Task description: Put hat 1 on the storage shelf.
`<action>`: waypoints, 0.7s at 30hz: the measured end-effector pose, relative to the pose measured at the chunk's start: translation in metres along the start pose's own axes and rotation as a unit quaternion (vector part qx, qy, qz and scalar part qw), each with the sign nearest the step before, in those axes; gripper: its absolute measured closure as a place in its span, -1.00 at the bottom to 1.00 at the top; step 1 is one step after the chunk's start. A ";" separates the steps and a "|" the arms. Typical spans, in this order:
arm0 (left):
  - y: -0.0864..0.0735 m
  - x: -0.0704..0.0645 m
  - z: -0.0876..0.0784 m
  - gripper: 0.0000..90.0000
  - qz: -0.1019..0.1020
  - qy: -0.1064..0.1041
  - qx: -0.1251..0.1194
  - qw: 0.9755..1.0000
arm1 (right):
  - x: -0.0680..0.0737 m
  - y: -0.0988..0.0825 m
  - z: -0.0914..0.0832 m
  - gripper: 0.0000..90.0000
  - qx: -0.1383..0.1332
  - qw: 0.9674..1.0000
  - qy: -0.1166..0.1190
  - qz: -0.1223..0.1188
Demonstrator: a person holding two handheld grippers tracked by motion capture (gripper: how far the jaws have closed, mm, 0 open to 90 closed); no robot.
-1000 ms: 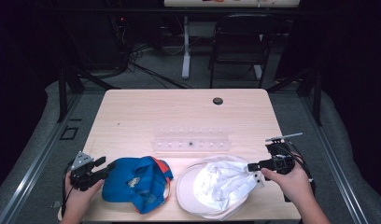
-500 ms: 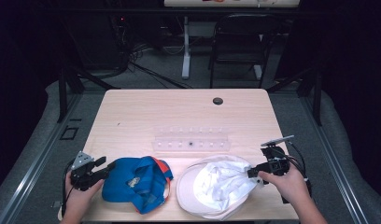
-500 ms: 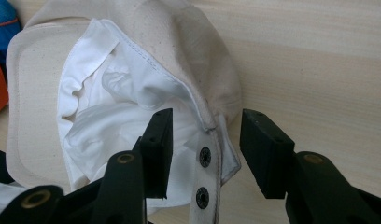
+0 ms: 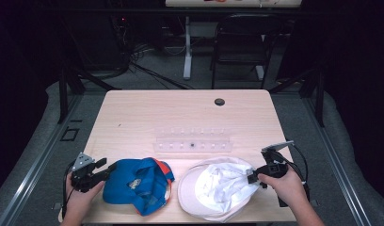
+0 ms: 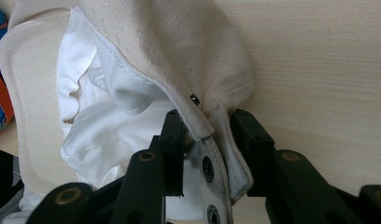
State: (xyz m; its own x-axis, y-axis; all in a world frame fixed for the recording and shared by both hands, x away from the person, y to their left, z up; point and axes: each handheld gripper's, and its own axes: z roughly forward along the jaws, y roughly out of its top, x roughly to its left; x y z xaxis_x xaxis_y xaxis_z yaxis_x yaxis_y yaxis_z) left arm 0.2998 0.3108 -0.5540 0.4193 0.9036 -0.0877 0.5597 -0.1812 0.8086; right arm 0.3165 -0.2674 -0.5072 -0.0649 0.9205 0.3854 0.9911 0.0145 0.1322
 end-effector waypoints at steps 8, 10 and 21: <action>0.000 0.000 0.000 0.12 0.001 0.001 0.000 1.000 | 0.007 0.000 -0.003 0.74 0.013 1.000 -0.020 -0.016; 0.000 0.000 0.000 0.12 0.001 0.000 0.000 1.000 | 0.009 -0.001 -0.002 0.76 0.002 1.000 -0.024 -0.010; 0.000 0.001 0.000 0.12 -0.001 0.002 -0.001 1.000 | 0.020 0.000 -0.012 0.78 -0.002 0.999 -0.040 -0.027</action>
State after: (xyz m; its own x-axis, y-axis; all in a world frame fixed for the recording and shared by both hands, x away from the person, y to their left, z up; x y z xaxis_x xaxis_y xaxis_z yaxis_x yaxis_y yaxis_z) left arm 0.3000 0.3114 -0.5543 0.4159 0.9053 -0.0867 0.5592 -0.1794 0.8094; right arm 0.3141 -0.2538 -0.4888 -0.1085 0.9466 0.3035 0.9860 0.0635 0.1542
